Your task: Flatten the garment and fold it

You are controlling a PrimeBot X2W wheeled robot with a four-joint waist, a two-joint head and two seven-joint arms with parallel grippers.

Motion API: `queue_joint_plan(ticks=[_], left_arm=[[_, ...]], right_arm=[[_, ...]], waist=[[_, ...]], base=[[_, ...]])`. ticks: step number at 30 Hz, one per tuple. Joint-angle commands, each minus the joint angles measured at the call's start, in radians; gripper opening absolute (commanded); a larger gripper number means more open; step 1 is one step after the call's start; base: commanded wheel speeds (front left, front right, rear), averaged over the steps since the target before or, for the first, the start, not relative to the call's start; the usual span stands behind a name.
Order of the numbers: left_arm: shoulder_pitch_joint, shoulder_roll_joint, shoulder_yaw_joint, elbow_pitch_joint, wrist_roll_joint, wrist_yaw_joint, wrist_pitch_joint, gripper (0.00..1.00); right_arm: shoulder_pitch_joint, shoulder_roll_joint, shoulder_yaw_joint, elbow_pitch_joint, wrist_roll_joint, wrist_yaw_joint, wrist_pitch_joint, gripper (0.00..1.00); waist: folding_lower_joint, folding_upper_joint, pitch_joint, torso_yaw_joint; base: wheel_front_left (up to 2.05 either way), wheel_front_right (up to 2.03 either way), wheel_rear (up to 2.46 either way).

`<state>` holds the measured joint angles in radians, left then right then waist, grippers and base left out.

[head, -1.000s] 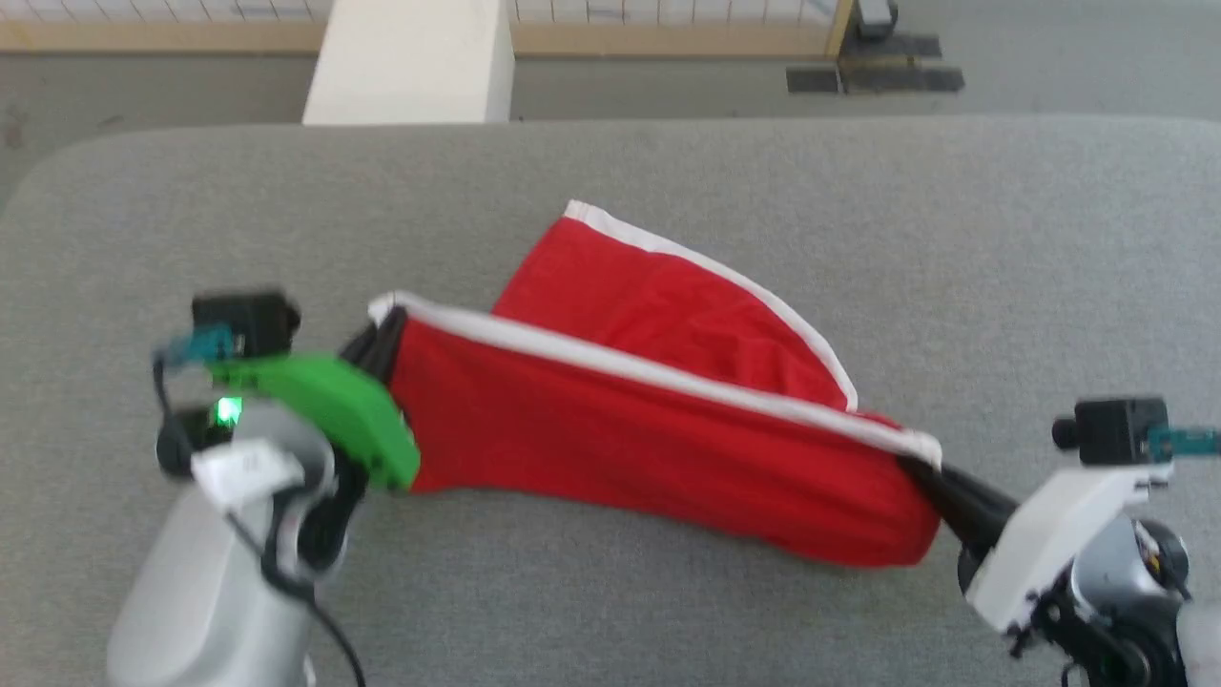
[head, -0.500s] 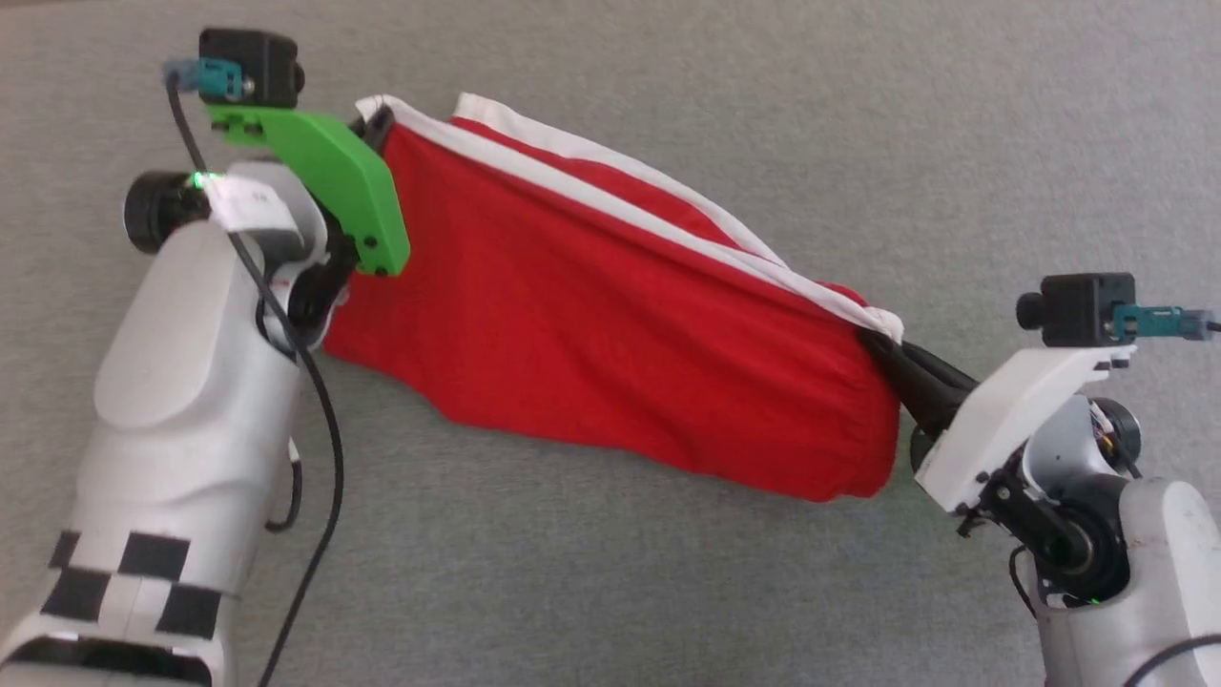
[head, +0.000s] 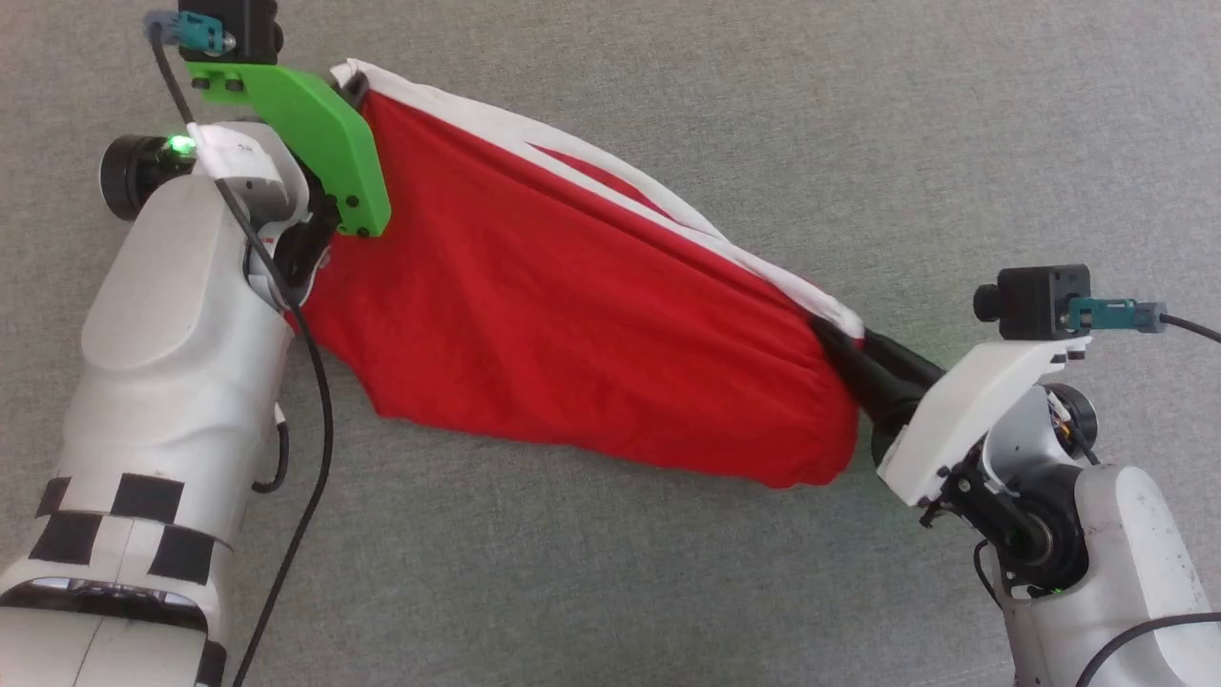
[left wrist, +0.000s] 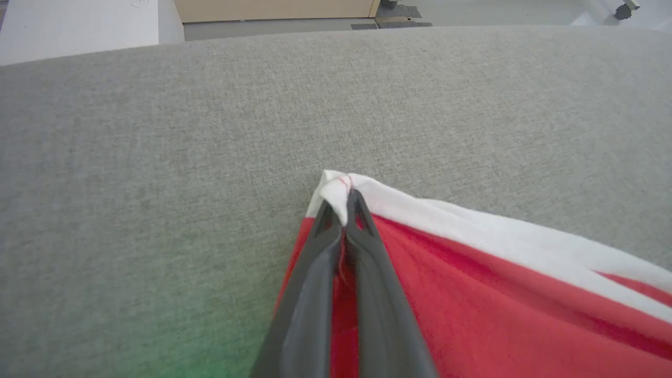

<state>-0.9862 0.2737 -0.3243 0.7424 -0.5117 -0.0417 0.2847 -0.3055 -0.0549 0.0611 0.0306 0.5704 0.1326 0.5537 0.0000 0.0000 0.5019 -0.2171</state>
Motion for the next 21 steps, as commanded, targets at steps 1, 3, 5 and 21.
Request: queue_joint_plan(ticks=[1, 3, 5, 21], left_arm=[[-0.014, -0.002, 0.007, 0.017, 0.002, 0.006, -0.017, 1.0], [-0.016, -0.006, 0.016, 0.029, -0.007, 0.005, -0.041, 1.0], [-0.013, -0.012, 0.034, 0.038, -0.025, -0.001, -0.088, 1.0], [0.385, 0.093, 0.05, -0.326, 0.153, 0.083, -0.545, 1.0]], right_arm=[[-0.002, -0.001, 0.003, -0.001, 0.006, -0.002, -0.009, 1.0], [0.008, -0.001, 0.003, -0.016, 0.009, -0.002, -0.022, 1.0], [0.03, 0.0, -0.009, -0.046, 0.0, -0.002, -0.051, 1.0], [0.347, 0.004, -0.093, -0.285, -0.336, -0.002, 0.042, 1.0]], waist=[[0.0, 0.0, -0.008, 0.006], [0.0, 0.0, -0.02, 0.015], [0.0, 0.0, -0.043, 0.027], [0.0, 0.0, -0.251, 0.144]], base=[[0.0, 0.0, 0.0], [0.0, 0.0, 0.0], [0.0, 0.0, 0.0], [0.0, 0.0, 0.0]])
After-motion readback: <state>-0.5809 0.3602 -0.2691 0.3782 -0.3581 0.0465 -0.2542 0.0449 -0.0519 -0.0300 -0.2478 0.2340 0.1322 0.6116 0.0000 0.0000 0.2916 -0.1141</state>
